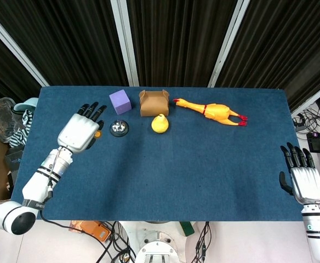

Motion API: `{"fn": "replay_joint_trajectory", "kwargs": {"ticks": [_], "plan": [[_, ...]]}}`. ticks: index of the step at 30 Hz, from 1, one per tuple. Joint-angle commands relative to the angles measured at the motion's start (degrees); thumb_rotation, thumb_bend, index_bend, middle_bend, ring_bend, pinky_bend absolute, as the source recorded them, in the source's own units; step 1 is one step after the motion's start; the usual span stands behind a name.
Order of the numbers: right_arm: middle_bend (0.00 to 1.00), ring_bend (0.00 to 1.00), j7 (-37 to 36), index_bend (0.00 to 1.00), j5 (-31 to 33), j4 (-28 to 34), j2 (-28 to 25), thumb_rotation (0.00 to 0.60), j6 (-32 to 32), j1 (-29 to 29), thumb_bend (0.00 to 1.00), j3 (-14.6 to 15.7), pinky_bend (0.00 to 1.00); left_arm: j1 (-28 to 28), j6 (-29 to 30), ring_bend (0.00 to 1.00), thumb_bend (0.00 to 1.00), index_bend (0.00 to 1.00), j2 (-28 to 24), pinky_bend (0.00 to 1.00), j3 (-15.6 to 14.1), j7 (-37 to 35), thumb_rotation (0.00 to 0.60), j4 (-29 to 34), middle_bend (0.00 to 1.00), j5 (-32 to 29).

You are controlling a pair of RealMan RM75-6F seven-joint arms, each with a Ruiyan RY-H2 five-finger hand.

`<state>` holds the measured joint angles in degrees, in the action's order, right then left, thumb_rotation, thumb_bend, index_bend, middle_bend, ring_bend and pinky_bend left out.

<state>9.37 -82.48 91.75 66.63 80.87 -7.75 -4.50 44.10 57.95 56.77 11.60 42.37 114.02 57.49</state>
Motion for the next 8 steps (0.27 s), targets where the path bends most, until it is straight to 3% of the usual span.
{"fn": "replay_joint_trajectory", "kwargs": {"ticks": [1,8], "plan": [[0.03,0.11,0.1,0.00,0.0,0.0,0.0,0.600,-0.1,0.0,0.69,0.0,0.08,0.6,0.5,0.00,0.32,0.49,-0.5,0.14,-0.2,0.8,0.600,0.8,0.07,-0.8],[0.03,0.11,0.1,0.00,-0.3,0.0,0.0,0.600,0.2,0.0,0.69,0.0,0.08,1.3,1.5,0.00,0.32,0.49,-0.3,0.14,-1.3,1.4,0.600,0.9,0.07,-1.9]]}}
